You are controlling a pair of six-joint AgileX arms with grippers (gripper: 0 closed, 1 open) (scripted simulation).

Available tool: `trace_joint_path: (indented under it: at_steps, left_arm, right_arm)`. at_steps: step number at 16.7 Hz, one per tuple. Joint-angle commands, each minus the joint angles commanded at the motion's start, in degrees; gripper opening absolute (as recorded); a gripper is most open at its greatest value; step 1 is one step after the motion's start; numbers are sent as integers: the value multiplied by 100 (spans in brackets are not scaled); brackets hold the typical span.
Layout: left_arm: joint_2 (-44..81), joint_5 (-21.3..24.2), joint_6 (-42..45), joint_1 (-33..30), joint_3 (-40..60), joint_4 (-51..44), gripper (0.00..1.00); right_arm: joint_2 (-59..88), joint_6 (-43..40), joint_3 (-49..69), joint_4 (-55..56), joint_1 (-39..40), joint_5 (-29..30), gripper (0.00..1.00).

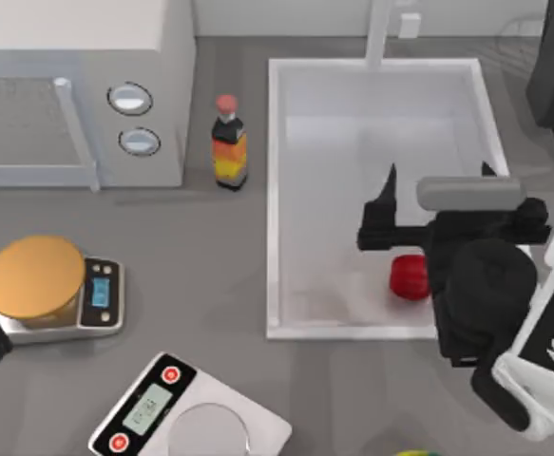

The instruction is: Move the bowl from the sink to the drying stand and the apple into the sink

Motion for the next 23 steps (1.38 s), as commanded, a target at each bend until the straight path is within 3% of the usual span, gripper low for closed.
trace_joint_path:
  at_steps: [7, 15, 19, 23]
  left_arm:
    - [0, 0, 0, 0, 0, 0, 100]
    - [0, 0, 0, 0, 0, 0, 100]
    - [0, 0, 0, 0, 0, 0, 100]
    - [0, 0, 0, 0, 0, 0, 100]
  right_arm:
    - [-2784, 32, -1125, -2593, -1356, -1258, 100]
    - [-8625, -28, -2637, -6676, -2909, -2991, 100]
    - [-10843, -57, -3072, -7975, -3320, -3488, 100]
    - [-12123, -89, -3272, -8737, -3493, -3690, 100]
